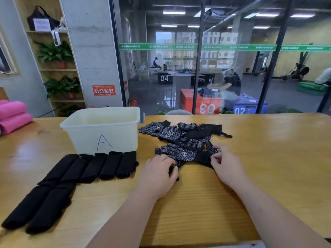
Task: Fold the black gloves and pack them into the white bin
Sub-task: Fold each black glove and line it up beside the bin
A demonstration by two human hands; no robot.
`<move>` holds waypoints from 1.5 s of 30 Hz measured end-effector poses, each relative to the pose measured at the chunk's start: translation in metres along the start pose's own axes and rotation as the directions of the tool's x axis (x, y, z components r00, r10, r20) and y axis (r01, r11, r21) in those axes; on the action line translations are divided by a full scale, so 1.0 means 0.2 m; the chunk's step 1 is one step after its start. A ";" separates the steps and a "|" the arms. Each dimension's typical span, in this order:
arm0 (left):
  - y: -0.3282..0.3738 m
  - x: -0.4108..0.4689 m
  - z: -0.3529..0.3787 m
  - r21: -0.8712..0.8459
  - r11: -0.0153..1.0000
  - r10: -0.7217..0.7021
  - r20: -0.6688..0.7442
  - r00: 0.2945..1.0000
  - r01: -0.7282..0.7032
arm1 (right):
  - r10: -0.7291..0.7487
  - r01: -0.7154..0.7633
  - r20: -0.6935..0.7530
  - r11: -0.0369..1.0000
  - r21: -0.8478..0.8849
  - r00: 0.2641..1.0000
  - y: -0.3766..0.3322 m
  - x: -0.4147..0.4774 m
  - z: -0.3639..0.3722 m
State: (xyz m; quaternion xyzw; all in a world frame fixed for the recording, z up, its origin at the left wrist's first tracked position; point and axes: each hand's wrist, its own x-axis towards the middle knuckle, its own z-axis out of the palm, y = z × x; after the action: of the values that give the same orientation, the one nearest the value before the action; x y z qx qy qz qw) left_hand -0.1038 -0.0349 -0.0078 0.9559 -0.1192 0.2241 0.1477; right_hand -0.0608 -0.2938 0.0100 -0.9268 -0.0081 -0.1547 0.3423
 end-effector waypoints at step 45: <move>-0.01 -0.01 0.00 -0.112 0.954 0.277 -0.018 0.961 -0.277 | -0.227 0.264 0.137 0.872 -0.413 0.964 0.00 -0.25 -0.16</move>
State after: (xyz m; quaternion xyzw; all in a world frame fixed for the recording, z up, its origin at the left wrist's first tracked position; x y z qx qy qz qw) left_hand -0.1046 -0.0330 -0.0081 0.9196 -0.2645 0.2363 0.1690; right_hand -0.1174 -0.3101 0.0180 -0.9763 -0.1058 -0.1554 0.1075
